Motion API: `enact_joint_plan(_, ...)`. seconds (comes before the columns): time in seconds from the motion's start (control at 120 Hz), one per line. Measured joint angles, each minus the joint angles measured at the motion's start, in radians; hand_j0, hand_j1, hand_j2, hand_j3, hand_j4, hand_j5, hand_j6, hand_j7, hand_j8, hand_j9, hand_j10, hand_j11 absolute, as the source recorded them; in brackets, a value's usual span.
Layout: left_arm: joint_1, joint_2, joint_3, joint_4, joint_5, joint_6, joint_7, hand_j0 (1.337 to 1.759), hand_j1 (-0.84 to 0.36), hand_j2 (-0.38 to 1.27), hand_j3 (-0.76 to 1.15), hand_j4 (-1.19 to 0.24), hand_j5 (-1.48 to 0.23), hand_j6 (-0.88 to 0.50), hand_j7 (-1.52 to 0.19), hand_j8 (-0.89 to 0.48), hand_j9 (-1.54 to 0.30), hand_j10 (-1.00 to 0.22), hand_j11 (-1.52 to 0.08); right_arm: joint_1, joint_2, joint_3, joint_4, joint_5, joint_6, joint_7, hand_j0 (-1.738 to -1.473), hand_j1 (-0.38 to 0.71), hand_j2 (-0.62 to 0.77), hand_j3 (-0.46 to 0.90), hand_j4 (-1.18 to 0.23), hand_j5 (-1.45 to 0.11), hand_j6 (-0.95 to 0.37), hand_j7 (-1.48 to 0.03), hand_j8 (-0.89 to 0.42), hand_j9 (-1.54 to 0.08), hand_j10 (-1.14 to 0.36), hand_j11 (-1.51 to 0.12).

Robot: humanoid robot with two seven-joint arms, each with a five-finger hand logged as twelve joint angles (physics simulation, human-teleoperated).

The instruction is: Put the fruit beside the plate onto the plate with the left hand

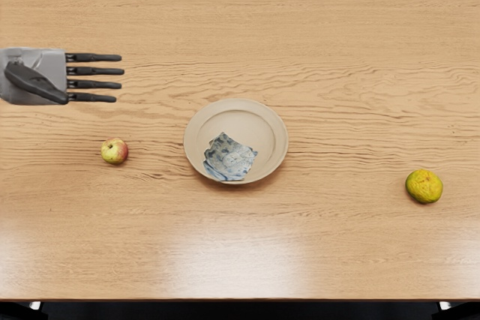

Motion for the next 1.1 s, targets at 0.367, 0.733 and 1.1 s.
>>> enact_joint_plan(0.367,-0.021,-0.026,-0.095,-0.07,0.254,0.0,0.0,1.658,0.32,0.0,0.0,-0.02,-0.04,-0.02,-0.04,-0.02,-0.04,-0.03,-0.04,0.001,0.0,-0.013,0.0,-0.007,0.0,0.0,-1.658,-0.35,0.0,0.0,0.0,0.0,0.0,0.0,0.0,0.0,0.0,0.0)
enact_joint_plan(0.733,0.104,-0.088,-0.164,-0.423,1.095,0.331,0.0,1.658,0.3,0.01,0.0,-0.05,-0.06,-0.05,-0.06,-0.05,-0.05,-0.04,-0.05,0.008,0.0,-0.012,-0.001,-0.006,0.0,0.0,-1.658,-0.35,0.0,0.0,0.0,0.0,0.0,0.0,0.0,0.0,0.0,0.0)
enact_joint_plan(1.1,0.149,-0.153,-0.045,-0.469,1.42,0.625,0.0,1.658,0.3,0.01,0.0,-0.05,-0.06,-0.05,-0.06,-0.05,-0.06,-0.05,-0.06,0.012,0.0,-0.012,-0.001,-0.006,0.0,0.0,-1.658,-0.35,0.0,0.0,0.0,0.0,0.0,0.0,0.0,0.0,0.0,0.0)
